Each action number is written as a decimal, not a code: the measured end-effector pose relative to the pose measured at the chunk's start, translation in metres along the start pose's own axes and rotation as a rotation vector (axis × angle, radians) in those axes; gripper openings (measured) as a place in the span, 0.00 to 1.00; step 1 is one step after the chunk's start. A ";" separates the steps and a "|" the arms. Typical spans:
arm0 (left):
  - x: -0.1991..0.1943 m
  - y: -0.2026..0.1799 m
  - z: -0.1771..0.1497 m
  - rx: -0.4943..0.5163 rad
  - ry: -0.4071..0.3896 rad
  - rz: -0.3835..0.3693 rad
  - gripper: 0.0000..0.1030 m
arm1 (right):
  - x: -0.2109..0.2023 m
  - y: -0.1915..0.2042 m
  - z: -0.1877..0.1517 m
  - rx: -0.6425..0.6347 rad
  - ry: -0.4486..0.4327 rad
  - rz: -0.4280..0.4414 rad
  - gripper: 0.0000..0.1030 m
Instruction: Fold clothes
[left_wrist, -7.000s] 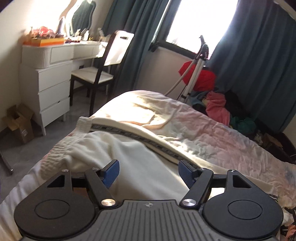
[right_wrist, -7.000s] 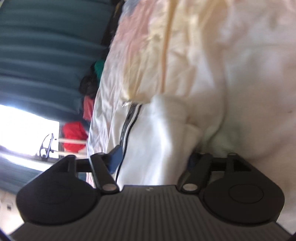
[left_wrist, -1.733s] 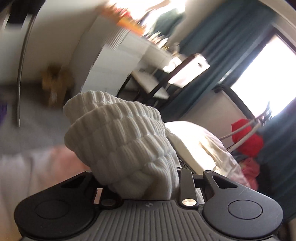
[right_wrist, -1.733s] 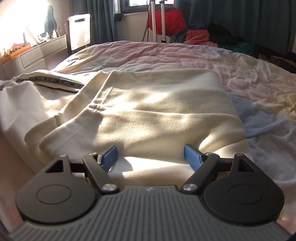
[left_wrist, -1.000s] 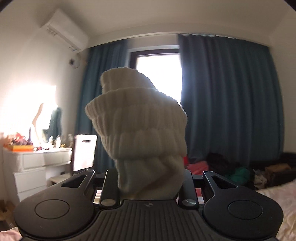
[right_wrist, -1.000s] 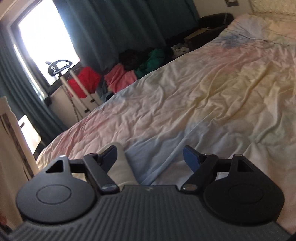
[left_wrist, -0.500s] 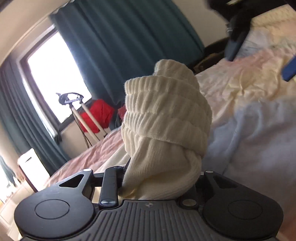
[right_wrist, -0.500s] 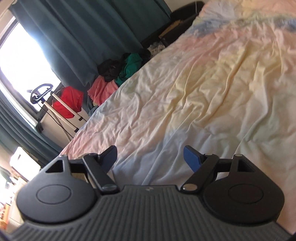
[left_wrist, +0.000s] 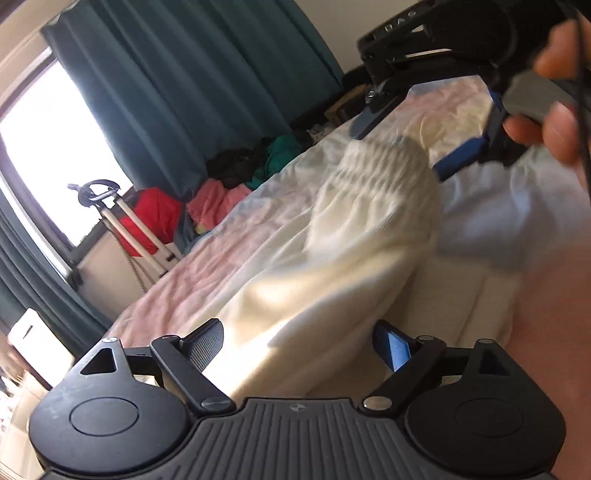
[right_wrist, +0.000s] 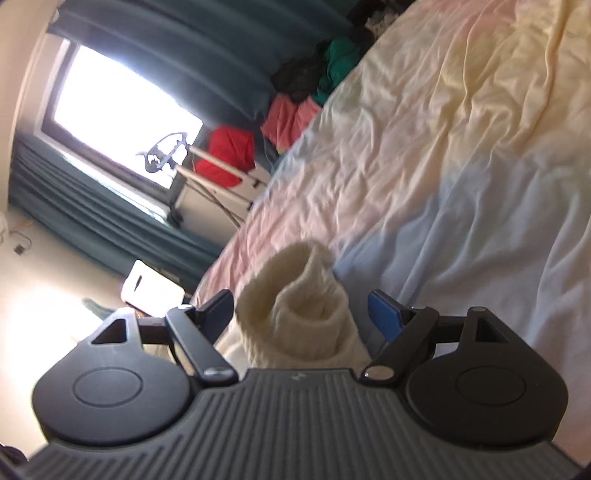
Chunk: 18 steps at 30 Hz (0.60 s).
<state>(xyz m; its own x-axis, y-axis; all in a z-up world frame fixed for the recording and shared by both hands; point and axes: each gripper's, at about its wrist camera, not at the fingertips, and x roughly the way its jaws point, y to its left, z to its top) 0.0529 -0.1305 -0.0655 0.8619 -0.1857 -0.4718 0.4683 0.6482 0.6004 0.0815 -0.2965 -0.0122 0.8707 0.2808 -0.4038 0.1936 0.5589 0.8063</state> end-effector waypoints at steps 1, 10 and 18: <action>-0.002 0.010 -0.012 0.018 0.008 0.018 0.87 | 0.002 0.001 -0.003 -0.003 0.013 -0.013 0.80; -0.067 -0.007 -0.057 -0.120 0.080 0.092 0.69 | 0.013 0.001 -0.024 0.016 0.076 -0.056 0.81; -0.091 -0.014 -0.050 -0.206 0.044 0.097 0.58 | 0.026 0.009 -0.040 -0.030 0.184 -0.075 0.81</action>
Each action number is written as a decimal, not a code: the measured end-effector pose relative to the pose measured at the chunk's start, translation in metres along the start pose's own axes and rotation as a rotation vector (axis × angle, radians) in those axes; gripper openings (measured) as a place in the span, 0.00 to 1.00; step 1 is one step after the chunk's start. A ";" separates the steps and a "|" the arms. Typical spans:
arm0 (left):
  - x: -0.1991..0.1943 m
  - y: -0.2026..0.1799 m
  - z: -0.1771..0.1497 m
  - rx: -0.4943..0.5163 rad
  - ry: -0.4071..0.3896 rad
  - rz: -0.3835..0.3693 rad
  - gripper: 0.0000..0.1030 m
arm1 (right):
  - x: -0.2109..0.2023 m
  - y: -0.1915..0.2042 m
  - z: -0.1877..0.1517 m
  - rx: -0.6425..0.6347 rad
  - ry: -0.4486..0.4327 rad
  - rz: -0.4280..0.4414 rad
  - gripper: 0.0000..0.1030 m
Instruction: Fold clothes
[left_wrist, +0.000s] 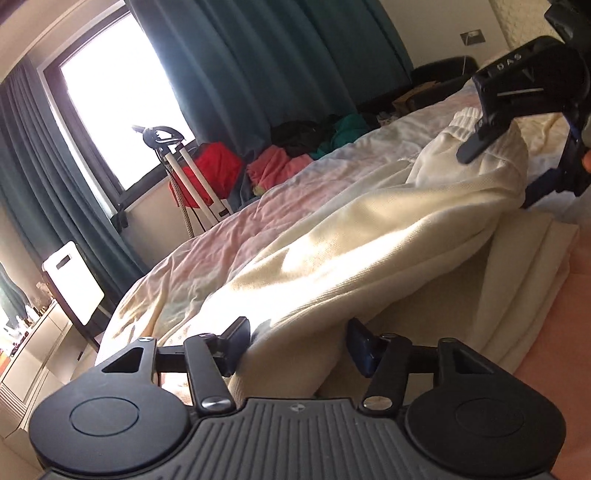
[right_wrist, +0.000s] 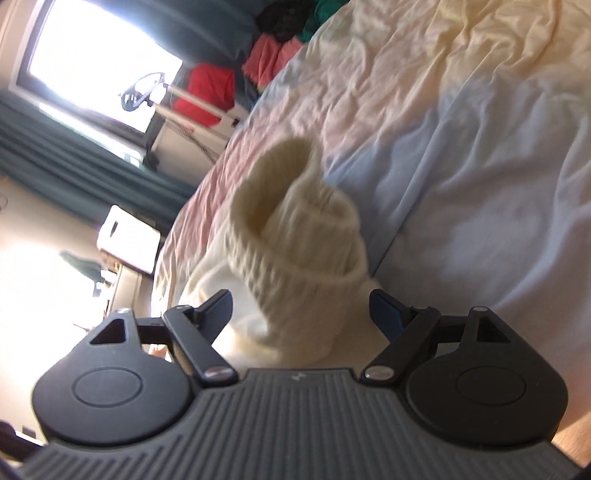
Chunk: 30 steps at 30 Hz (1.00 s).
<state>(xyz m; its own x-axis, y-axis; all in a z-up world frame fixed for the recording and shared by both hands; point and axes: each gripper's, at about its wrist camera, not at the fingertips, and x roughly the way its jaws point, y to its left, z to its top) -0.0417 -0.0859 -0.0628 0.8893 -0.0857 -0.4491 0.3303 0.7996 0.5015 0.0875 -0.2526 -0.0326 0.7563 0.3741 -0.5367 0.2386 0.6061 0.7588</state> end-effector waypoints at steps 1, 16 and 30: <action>-0.001 -0.001 -0.001 0.002 -0.002 0.001 0.58 | 0.002 0.002 -0.003 -0.021 -0.003 -0.008 0.81; -0.046 0.005 -0.016 0.105 -0.066 -0.089 0.13 | -0.022 0.015 0.007 -0.152 -0.208 -0.010 0.36; -0.032 0.006 -0.028 0.019 0.093 -0.217 0.16 | 0.030 -0.014 -0.014 -0.097 0.050 -0.071 0.82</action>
<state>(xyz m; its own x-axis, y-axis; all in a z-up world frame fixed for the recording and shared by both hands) -0.0772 -0.0618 -0.0659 0.7642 -0.1980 -0.6138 0.5170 0.7570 0.3995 0.0979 -0.2402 -0.0644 0.7078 0.3612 -0.6071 0.2281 0.6965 0.6803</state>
